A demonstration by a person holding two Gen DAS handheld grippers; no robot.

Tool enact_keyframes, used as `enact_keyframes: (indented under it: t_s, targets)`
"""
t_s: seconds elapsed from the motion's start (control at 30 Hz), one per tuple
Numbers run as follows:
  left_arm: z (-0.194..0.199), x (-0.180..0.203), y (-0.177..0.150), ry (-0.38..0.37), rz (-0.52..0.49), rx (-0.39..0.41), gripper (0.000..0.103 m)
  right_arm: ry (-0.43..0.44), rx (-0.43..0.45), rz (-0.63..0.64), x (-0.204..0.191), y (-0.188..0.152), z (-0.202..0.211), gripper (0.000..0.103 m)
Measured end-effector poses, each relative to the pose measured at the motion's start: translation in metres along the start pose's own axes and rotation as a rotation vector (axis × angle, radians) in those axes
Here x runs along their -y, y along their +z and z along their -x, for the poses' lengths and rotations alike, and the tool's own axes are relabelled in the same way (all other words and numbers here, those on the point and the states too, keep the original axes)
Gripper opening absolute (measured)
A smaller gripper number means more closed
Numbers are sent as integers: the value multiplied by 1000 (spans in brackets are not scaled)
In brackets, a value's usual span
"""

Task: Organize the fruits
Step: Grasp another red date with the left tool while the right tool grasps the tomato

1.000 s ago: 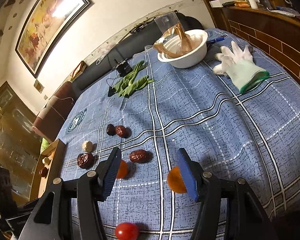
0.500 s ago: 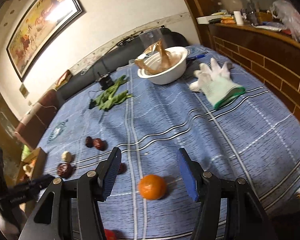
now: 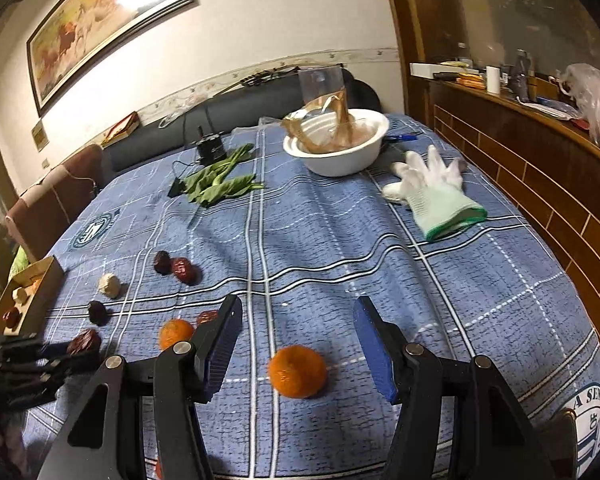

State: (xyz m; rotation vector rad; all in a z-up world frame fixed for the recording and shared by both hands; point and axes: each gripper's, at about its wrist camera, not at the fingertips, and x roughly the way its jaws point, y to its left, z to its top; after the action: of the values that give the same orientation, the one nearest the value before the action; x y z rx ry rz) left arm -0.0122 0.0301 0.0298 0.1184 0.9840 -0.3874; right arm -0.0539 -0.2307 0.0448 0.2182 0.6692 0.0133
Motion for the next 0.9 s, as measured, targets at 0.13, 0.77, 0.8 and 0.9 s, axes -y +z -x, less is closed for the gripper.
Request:
enact_keyframes:
  t_s: [0.13,0.77,0.8,0.9]
  targets:
    - [30,-4,-22,25,71,61,26,12,26,-2,-3,1,8,62]
    - [100,-27,-95,-17,182,180,43,242,-195,-114,-16,-39,36,63]
    - [96,-26,-94,-21,179,169,44,243,-206,-107,-19,-46,38,63]
    - [81,-25,-87,-36,172,135,45,244,-232,-62,-26,-55,44,63]
